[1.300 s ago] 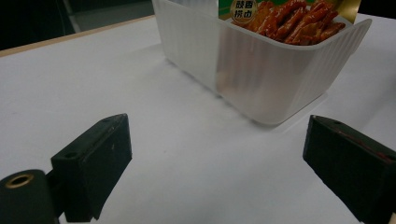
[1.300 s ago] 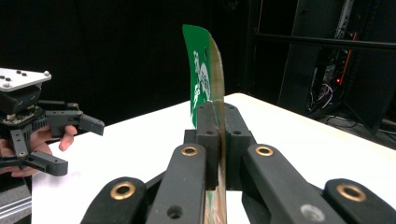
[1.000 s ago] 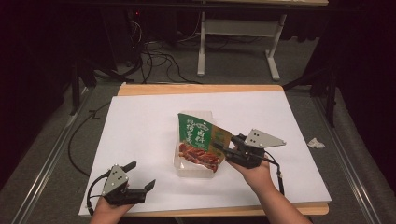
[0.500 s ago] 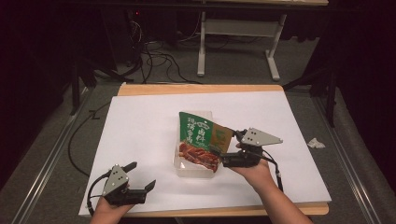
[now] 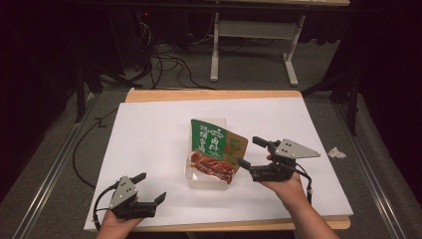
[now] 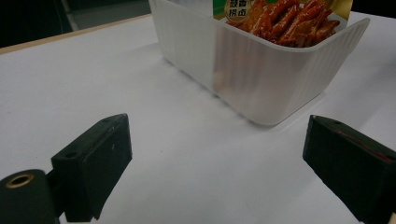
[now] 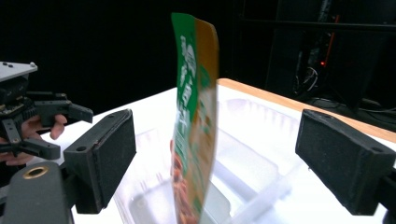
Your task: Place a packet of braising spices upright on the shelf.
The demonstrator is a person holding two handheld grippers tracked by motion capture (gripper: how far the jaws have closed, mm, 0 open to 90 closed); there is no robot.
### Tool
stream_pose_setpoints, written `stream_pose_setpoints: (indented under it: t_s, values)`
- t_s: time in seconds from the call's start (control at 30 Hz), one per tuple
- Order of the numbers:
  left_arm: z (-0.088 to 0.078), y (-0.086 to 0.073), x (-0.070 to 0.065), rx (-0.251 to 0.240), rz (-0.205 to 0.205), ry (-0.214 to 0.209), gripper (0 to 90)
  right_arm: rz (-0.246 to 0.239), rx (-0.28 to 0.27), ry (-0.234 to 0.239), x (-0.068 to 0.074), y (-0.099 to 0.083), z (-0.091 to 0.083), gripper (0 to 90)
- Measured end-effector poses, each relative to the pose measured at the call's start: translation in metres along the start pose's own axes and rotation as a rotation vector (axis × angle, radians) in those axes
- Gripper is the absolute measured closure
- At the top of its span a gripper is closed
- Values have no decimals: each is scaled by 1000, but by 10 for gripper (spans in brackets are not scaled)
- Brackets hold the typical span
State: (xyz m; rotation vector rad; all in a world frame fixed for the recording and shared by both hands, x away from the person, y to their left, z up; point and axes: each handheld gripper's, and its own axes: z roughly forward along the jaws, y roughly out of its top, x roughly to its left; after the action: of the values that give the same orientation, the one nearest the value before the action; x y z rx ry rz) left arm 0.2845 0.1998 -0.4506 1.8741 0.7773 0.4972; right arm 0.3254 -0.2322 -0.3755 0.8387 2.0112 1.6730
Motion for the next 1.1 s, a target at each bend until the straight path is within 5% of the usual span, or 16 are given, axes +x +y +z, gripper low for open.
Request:
stream_pose_setpoints:
  t_s: [0.4, 0.9, 1.1]
  values:
    - [1, 0, -1, 2, 3, 3, 86, 16, 9, -91, -18, -16, -43, 125]
    - [2, 0, 0, -3, -7, 29, 86, 69, 30, -346, -62, -57, -113, 125]
    - [6, -1, 3, 4, -27, 47, 87, 84, 45, -379, -70, -67, -113, 125]
